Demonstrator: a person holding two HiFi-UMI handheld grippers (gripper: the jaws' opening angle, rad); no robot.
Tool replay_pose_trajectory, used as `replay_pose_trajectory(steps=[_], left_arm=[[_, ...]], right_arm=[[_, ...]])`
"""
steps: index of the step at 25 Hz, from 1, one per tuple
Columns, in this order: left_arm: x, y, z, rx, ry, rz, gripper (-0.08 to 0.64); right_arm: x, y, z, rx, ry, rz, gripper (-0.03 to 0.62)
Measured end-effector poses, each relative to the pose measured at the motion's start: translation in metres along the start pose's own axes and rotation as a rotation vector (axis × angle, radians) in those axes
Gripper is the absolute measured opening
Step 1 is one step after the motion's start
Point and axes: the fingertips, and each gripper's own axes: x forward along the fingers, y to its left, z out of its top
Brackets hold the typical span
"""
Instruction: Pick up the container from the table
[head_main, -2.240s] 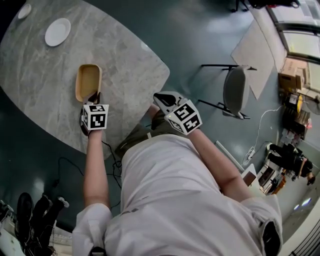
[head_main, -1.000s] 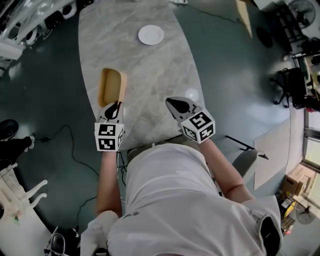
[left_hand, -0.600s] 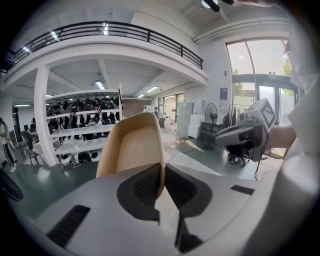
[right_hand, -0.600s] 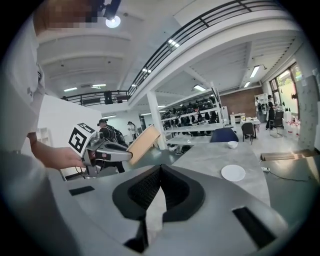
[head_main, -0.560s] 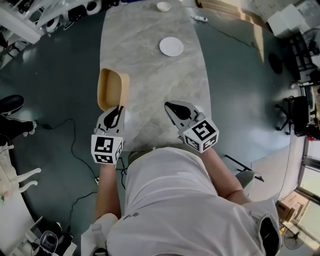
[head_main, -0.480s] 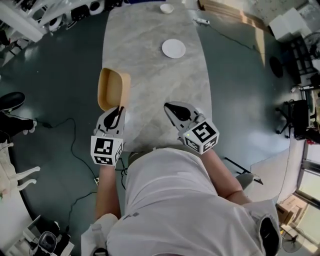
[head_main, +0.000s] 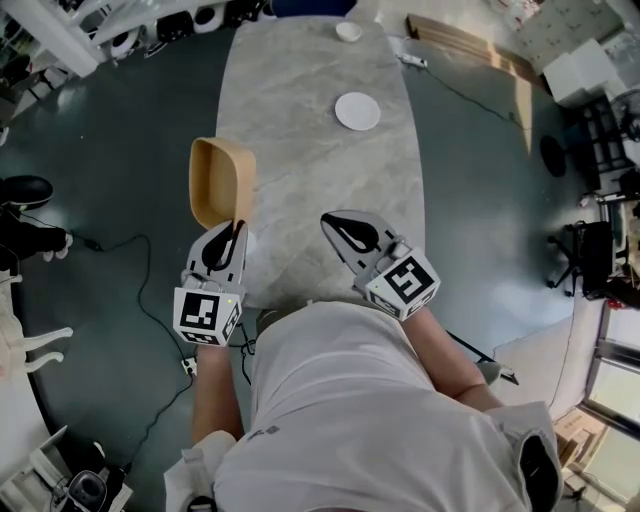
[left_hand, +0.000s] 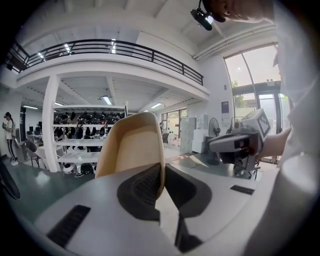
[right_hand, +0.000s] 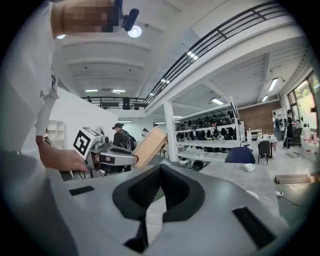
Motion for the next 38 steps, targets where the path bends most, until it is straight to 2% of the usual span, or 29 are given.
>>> replay_pose_trajectory(steps=[8, 13, 17, 23, 38], left_arm=[[-0.012, 0.0, 0.014, -0.011, -0.05, 0.0, 0.023], [-0.016, -0.005, 0.014, -0.011, -0.048, -0.02, 0.025], [-0.017, -0.011, 0.012, -0.018, -0.048, -0.034, 0.023], [-0.014, -0.013, 0.007, -0.021, -0.028, -0.047, 0.025], [-0.014, -0.021, -0.009, -0.032, 0.016, -0.06, 0.025]], right_arm=[[-0.001, 0.012, 0.021, -0.035, -0.07, 0.008, 0.008], [-0.004, 0.021, 0.015, -0.047, -0.04, 0.022, 0.008], [-0.006, 0.024, 0.008, -0.06, -0.024, 0.0, 0.008], [-0.007, 0.022, 0.004, -0.02, -0.026, -0.018, 0.008], [-0.015, 0.022, -0.007, -0.006, -0.002, -0.037, 0.008]])
